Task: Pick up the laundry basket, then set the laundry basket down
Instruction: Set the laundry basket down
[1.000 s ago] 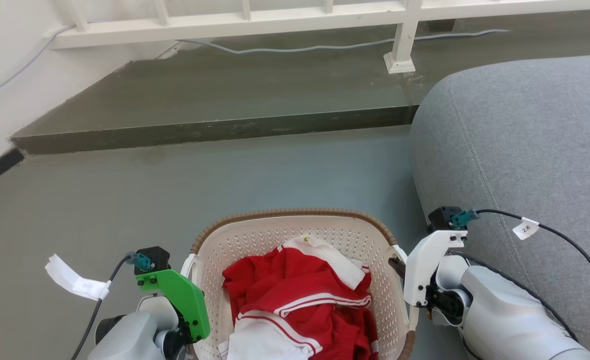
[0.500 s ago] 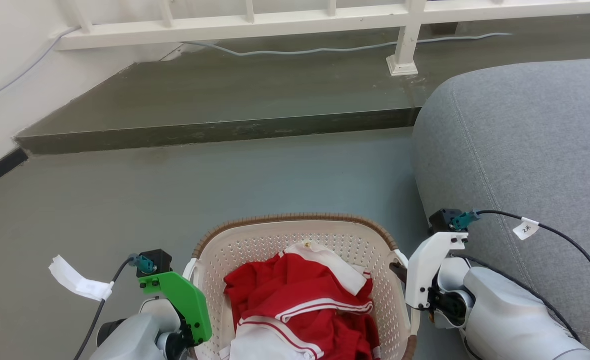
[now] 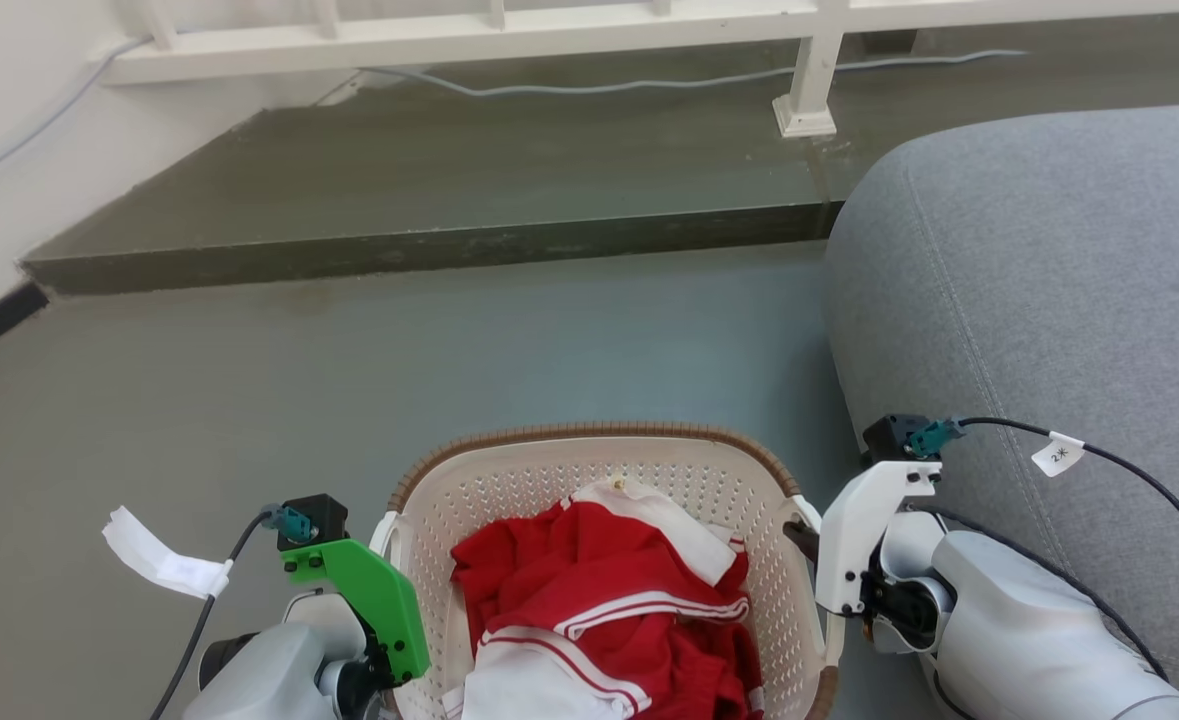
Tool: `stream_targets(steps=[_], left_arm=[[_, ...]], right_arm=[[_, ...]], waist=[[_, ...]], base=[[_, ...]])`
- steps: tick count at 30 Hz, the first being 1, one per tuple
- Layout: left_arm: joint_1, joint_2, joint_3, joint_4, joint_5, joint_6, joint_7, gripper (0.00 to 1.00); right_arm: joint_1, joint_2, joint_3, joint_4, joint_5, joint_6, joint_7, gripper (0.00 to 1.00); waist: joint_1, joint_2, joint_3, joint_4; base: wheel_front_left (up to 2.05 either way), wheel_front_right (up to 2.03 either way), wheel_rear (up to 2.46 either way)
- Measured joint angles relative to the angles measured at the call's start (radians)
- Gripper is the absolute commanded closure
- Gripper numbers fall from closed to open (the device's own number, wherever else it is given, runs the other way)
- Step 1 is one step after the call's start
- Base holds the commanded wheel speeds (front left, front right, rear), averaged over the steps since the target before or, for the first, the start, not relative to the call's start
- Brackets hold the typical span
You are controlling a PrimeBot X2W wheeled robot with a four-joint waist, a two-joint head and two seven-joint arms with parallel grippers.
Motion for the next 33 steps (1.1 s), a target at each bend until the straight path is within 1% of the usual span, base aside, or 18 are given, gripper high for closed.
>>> stream_targets(steps=[6,12,17,33], left_arm=[[-0.007,0.000,-0.001,-0.012,-0.004,0.008,-0.043,1.00],[-0.057,-0.001,0.000,-0.030,-0.004,0.018,-0.098,1.00],[-0.089,-0.001,0.000,-0.034,-0.004,0.030,-0.134,1.00],[-0.200,-0.001,0.001,-0.043,0.002,0.048,-0.262,1.00]], right_arm=[[-0.012,-0.010,0.001,-0.011,0.000,0.000,-0.031,1.00],[-0.060,-0.026,-0.001,-0.024,0.000,0.000,-0.086,1.00],[-0.089,-0.030,-0.001,-0.034,-0.002,0.000,-0.124,1.00],[-0.191,-0.048,-0.003,-0.055,-0.009,0.000,-0.259,1.00]], waist=[[0.0000,0.0000,0.041,0.000],[0.0000,0.0000,0.103,0.000],[0.0001,0.0000,0.165,-0.001],[0.0002,0.0000,0.388,-0.009]], base=[[0.00,0.00,0.00],[0.00,0.00,0.00],[0.00,0.00,0.00],[0.00,0.00,0.00]])
